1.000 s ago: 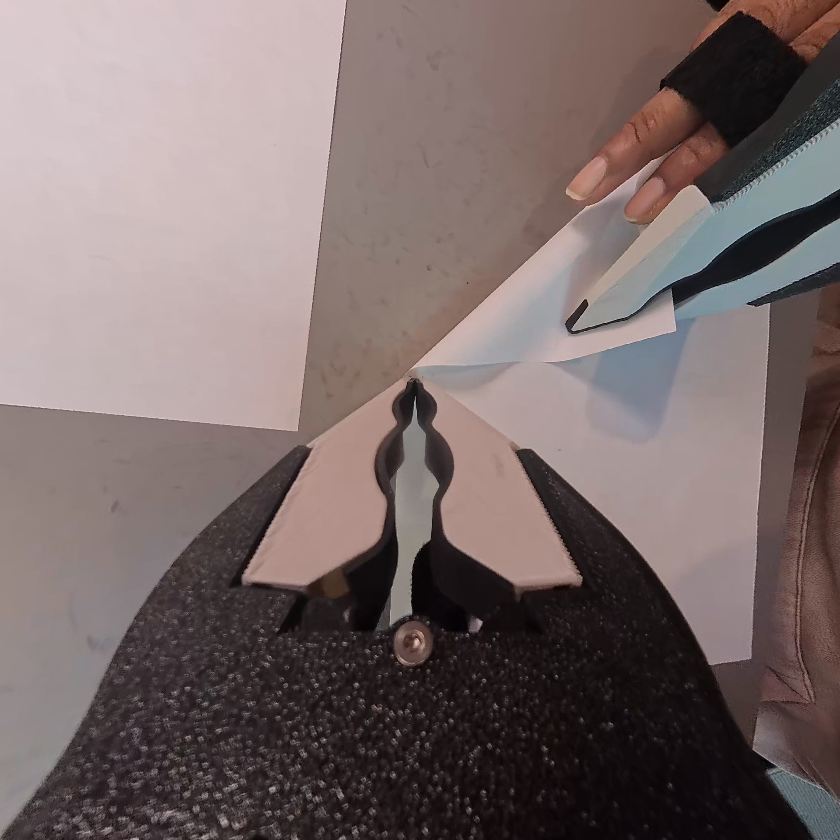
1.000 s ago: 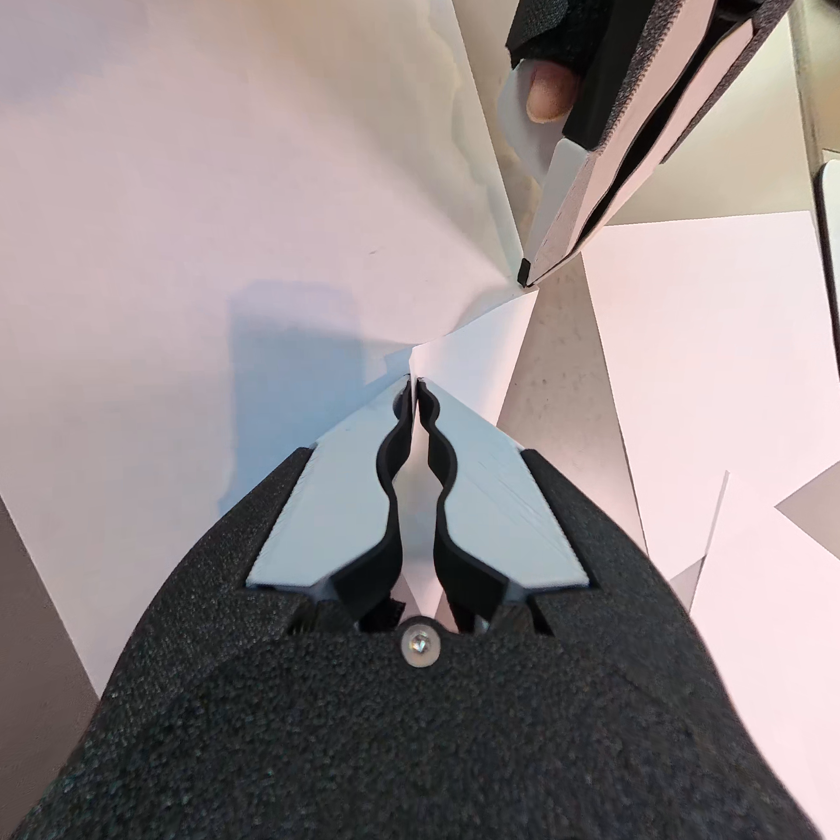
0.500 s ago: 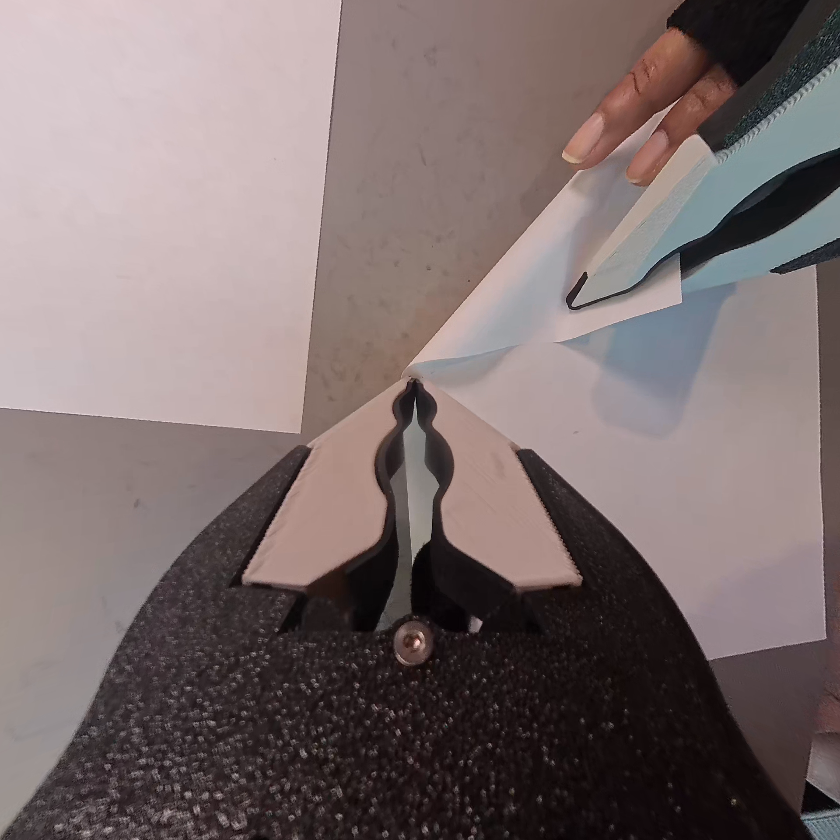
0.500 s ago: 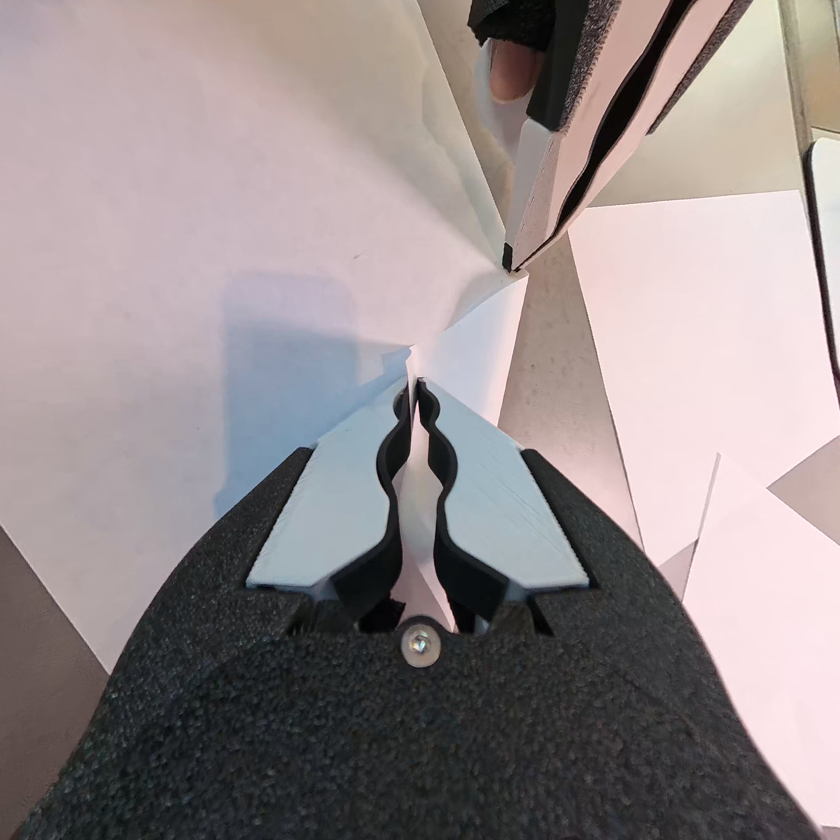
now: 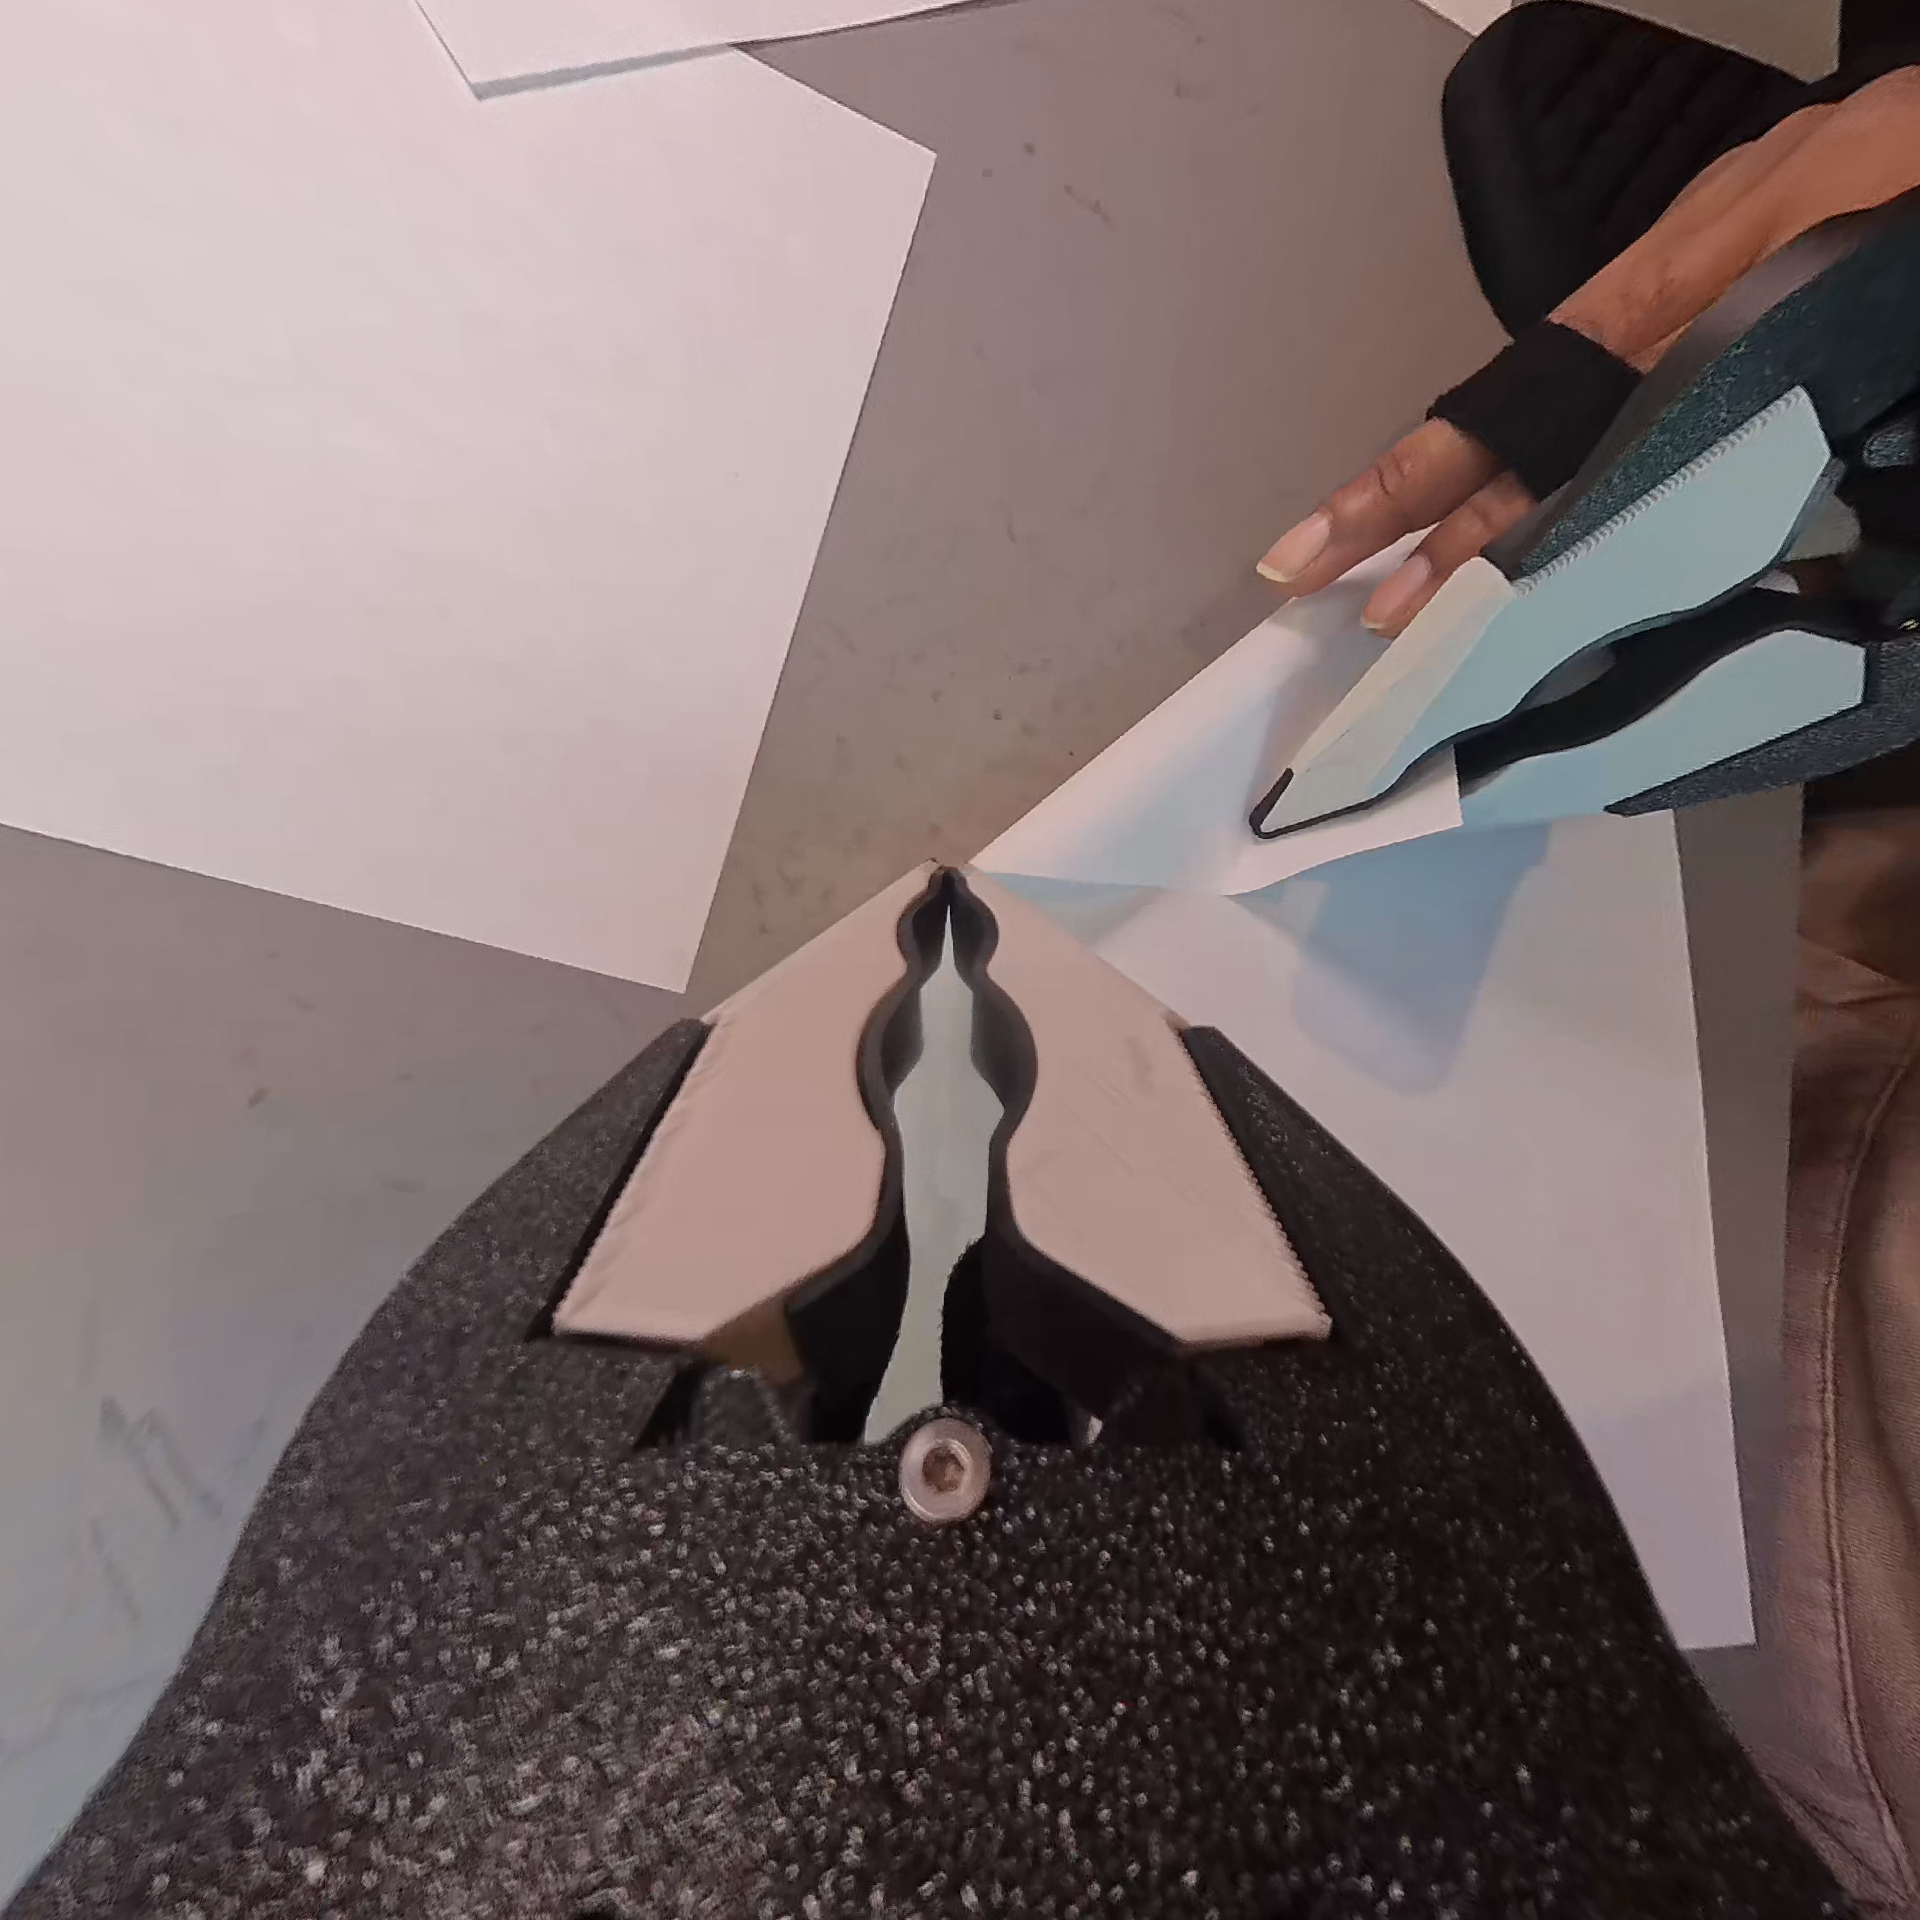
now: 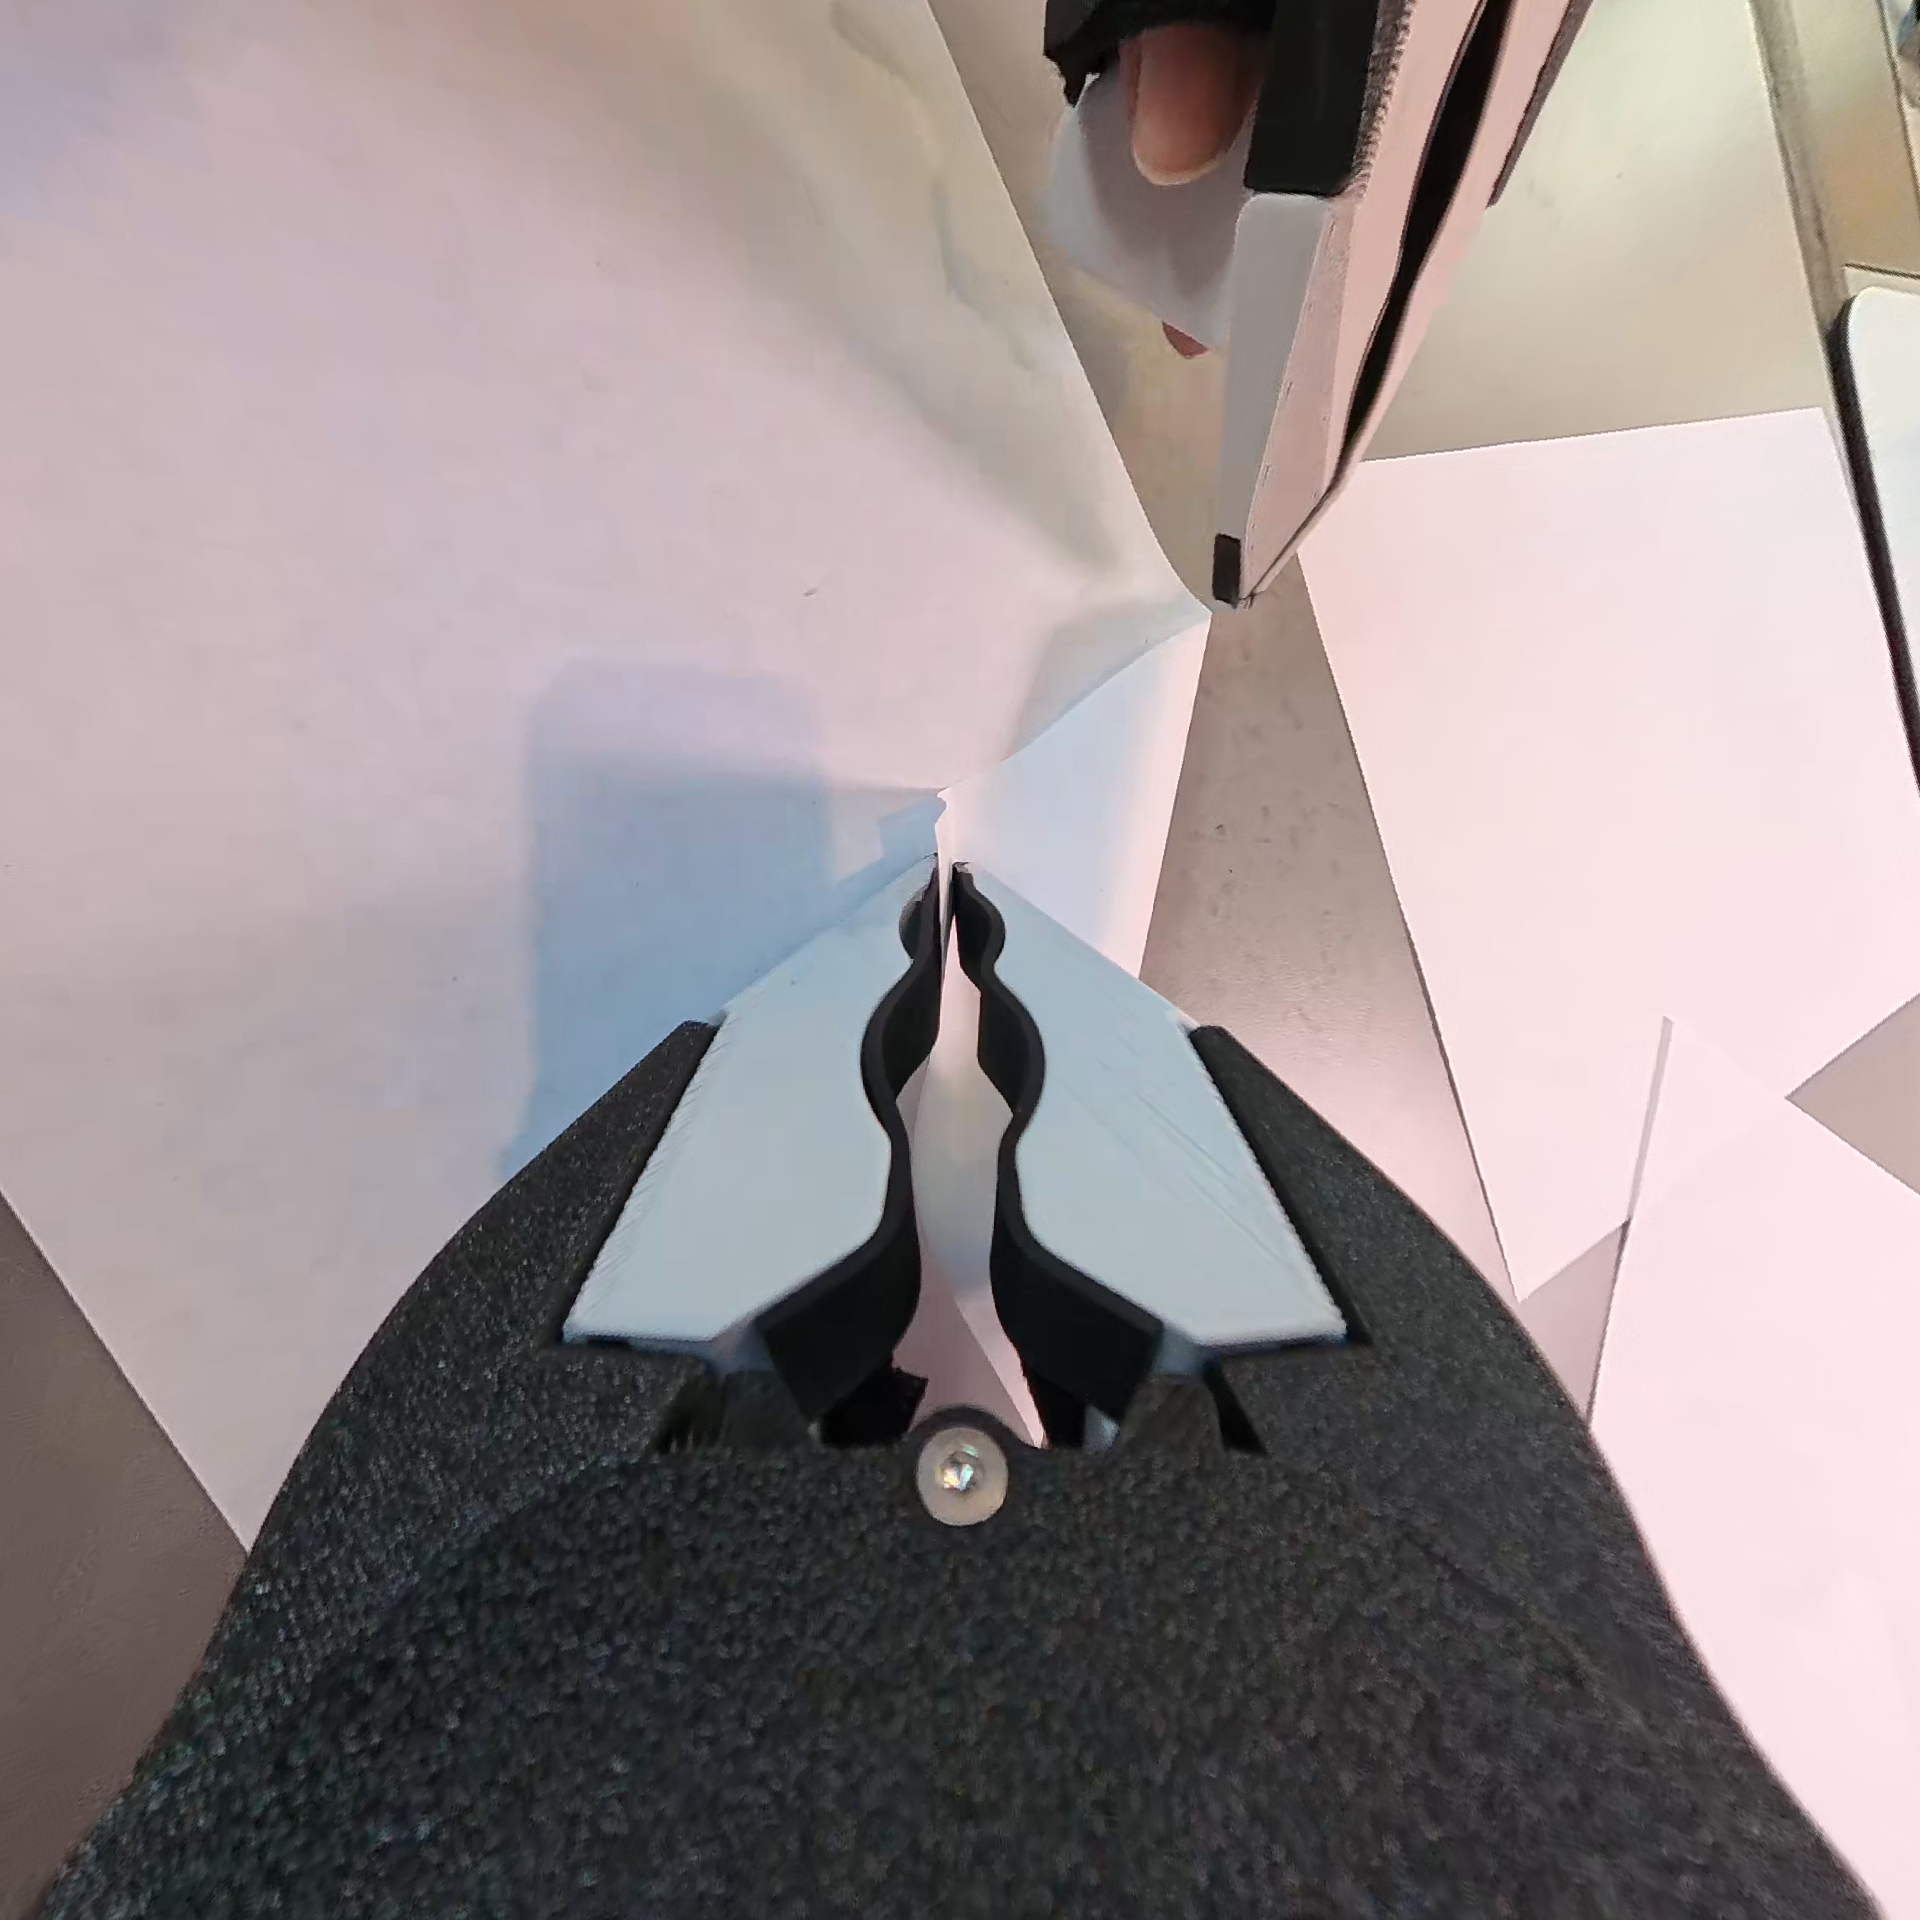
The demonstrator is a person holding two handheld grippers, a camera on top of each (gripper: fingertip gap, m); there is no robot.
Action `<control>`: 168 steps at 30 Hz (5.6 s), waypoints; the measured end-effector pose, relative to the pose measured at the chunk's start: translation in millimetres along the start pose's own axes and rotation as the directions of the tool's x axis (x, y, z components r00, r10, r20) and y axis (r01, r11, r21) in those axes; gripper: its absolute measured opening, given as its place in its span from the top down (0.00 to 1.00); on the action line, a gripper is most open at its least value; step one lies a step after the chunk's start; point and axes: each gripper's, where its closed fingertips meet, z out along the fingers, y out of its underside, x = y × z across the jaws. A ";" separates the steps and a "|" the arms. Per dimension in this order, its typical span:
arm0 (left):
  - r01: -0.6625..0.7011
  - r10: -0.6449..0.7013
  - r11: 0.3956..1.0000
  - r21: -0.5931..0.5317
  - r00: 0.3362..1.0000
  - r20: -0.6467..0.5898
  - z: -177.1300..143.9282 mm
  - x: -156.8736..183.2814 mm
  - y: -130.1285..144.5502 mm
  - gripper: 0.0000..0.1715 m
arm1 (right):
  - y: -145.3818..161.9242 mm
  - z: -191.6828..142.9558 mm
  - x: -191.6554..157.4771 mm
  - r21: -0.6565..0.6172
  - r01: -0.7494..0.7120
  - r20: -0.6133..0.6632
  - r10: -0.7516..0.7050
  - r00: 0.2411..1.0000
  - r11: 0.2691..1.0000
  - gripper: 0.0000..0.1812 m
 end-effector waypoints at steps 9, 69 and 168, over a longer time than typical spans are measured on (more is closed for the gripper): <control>-0.047 0.049 0.998 -0.049 0.998 0.040 9.1 -2.9 4.7 1.00 | -0.2 0.0 0.1 -0.004 0.010 -0.010 -0.010 1.000 1.000 1.00; -0.310 0.314 0.947 -0.082 0.948 0.051 11.8 -4.9 11.1 1.00 | -21.7 40.4 50.0 -0.017 -0.251 0.332 0.242 0.912 0.968 1.00; -0.022 0.018 1.000 0.012 0.957 0.290 4.6 13.5 25.0 1.00 | -3.7 -28.2 -23.2 0.048 0.053 -0.115 -0.047 0.992 0.997 1.00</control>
